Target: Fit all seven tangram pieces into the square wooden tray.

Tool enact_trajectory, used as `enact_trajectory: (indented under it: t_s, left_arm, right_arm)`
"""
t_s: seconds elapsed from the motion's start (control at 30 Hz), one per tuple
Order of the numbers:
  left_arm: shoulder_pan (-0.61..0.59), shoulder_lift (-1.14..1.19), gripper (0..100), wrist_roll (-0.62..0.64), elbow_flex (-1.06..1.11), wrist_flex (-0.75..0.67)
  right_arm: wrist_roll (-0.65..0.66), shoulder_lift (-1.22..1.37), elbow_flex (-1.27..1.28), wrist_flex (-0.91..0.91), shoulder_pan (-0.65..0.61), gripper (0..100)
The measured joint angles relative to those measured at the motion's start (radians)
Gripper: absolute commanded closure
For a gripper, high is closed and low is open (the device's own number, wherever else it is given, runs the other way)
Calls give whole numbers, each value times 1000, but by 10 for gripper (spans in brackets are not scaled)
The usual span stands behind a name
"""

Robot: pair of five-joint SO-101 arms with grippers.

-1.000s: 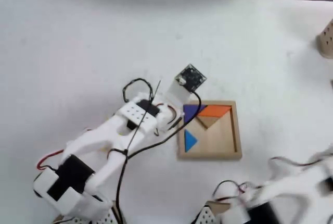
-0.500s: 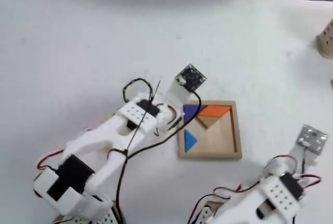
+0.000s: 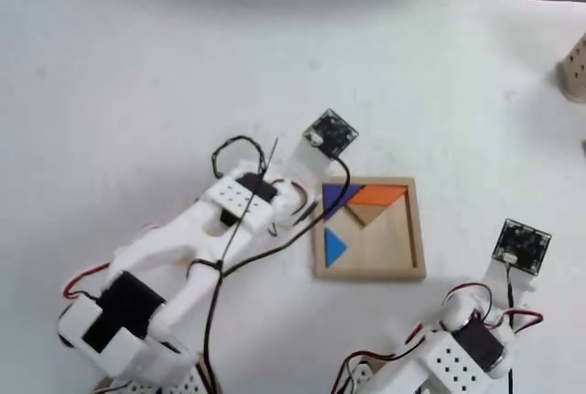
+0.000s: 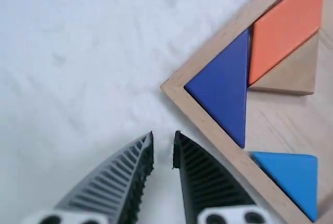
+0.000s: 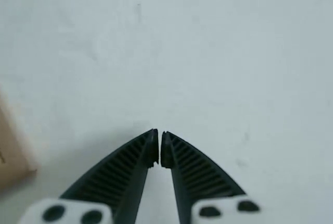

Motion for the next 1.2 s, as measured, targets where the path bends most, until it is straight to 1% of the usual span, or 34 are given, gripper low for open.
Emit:
enact_trajectory:
  t_s: [0.23,0.3,1.2]
  left_arm:
    - [0,3,906,0,0,-23]
    - [0,12,906,0,0,-23]
    - [0,15,906,0,0,-23]
  right_arm:
    - [0,-133,0,209,-2,981]
    - [0,-153,0,233,0,981]
    - [0,-157,0,238,0,981]
